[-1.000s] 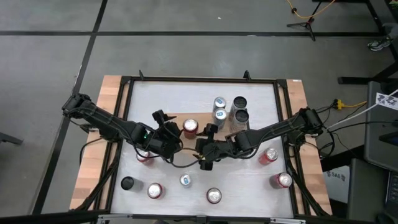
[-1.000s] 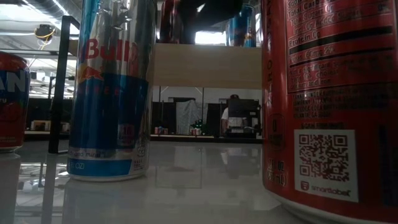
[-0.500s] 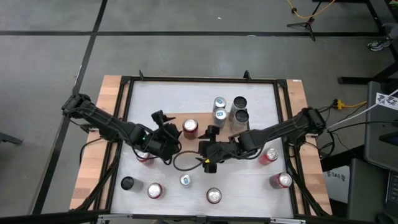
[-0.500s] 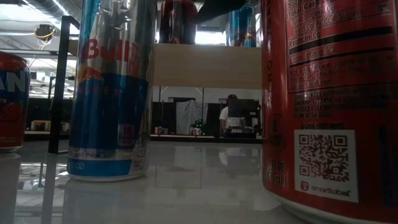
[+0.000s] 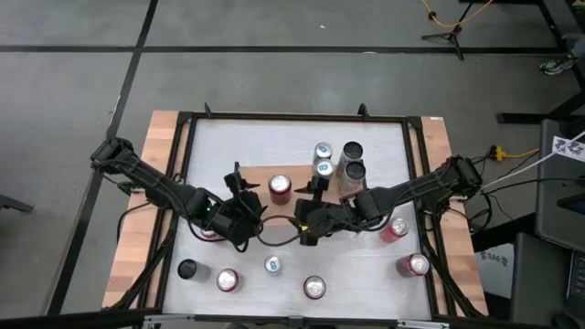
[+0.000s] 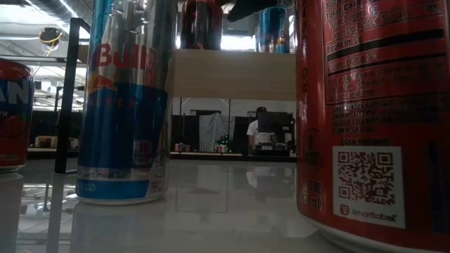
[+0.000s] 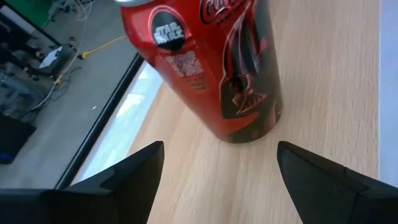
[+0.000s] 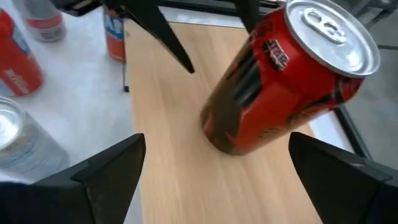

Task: Place canned beverage on shelf
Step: Put the top red-black soda can on the shelf

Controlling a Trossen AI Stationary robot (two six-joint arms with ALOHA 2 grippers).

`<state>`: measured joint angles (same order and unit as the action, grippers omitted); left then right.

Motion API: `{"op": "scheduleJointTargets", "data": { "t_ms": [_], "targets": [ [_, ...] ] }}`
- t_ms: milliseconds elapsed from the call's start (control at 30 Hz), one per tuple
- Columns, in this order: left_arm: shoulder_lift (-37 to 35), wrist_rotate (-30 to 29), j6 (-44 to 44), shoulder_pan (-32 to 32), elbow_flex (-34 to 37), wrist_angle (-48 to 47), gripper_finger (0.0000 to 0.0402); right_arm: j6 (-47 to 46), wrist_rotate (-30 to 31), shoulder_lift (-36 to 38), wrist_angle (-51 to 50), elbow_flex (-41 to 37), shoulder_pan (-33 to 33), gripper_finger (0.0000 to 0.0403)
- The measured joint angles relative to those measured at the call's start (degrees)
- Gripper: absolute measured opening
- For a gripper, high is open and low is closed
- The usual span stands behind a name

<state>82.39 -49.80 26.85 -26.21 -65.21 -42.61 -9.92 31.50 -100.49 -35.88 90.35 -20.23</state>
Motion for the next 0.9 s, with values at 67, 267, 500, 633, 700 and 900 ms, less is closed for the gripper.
{"op": "scheduleJointTargets", "data": {
  "t_ms": [67, 267, 500, 633, 700, 900],
  "targets": [
    [0.0, -0.2, 0.8, 0.0, 0.0, 0.0, 0.0307, 0.0, 1.6, 0.0, 0.0, 0.0, 0.0, 0.0386],
    [0.0, -0.4, 1.5, 0.0, 0.0, 0.0, 0.0307, 1.0, 2.5, 0.0, 0.0, 0.0, 1.1, 0.0386],
    [0.0, -1.3, 1.5, 0.0, 0.0, 1.0, 0.0307, 1.5, 1.4, 0.0, 1.2, 0.0, 2.4, 0.0386],
    [0.0, -3.6, 1.5, 0.2, 0.0, 1.2, 0.0307, 2.9, 0.6, 0.0, 2.3, 0.0, 2.3, 0.0386],
    [0.0, -4.0, 1.4, 0.3, 0.0, 1.2, 0.0307, 2.9, -0.1, 0.0, 2.7, 0.0, 2.2, 0.0386],
    [0.0, -4.6, 1.1, 1.1, 0.0, 1.2, 0.0307, 2.9, -3.9, -0.1, 3.0, 0.0, 2.3, 0.0386]
  ]
}}
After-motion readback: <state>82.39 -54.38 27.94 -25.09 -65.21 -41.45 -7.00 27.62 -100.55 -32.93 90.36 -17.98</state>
